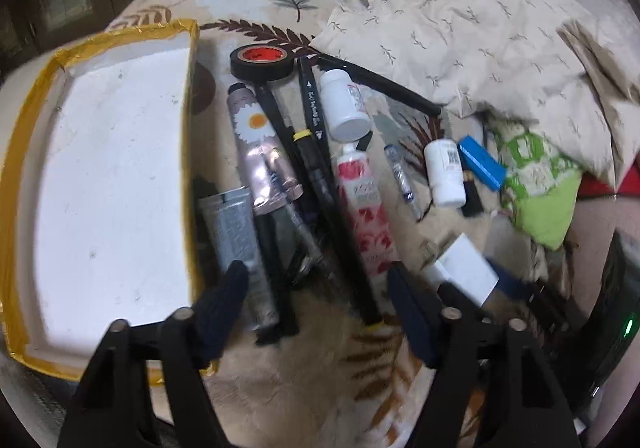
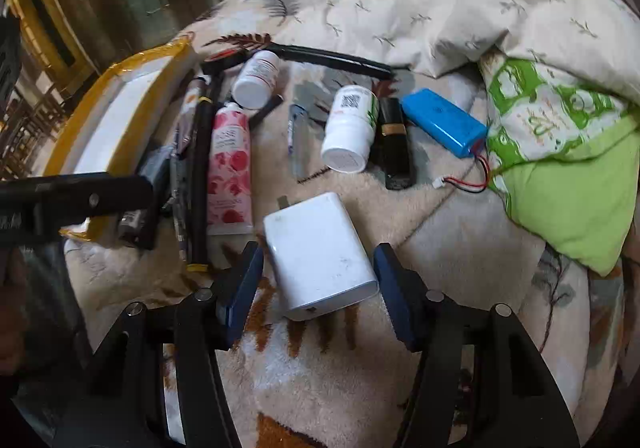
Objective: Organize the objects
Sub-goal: 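Grasp the white USB charger with the right tool while the left tool grasps a blue pen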
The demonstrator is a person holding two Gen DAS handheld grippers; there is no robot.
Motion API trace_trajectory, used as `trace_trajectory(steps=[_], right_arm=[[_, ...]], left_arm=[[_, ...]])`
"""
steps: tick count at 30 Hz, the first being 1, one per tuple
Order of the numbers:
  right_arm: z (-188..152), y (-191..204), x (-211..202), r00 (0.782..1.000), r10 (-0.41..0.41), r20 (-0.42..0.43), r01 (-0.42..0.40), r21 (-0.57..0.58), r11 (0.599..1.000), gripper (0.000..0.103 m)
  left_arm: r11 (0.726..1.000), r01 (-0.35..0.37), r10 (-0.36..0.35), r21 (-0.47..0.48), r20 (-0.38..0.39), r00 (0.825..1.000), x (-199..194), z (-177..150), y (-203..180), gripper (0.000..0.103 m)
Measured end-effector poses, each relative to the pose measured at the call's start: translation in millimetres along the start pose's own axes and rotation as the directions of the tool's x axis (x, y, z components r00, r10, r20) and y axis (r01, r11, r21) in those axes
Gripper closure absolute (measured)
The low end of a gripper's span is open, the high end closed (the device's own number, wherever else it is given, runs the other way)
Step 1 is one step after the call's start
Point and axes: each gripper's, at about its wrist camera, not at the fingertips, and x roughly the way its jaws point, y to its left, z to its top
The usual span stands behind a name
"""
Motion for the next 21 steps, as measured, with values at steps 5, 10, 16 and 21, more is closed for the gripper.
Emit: trace_trajectory(steps=[5,10,16,21], right_arm=[[10,-1,23,1.000,0.019,0.011,-0.019,0.015,1.000,0.048],[12,1,24,1.000,0.014,0.017,-0.014,0.013,1.000,0.048],[17,-6,21,1.000,0.012,0.016,-0.013,0.016,1.000,0.048],[20,-5,25,0.999,0.024,0.023,-0.024,0.014,1.000,0.050]], left_arm=[[0.999,0.021,-0.023,-0.049,-0.034,0.999,19,13,-9,0.060],[0.997,-0.009,-0.001,-0.073,-0.129,0.992,37,19,-8,0.069],[0.993,0.024,-0.037,-0.114,-0.120,0.992,42,28,7,0.075],[0.991,0.122,-0.127,-0.057,-0.095,0.987,29,10,12,0.090]])
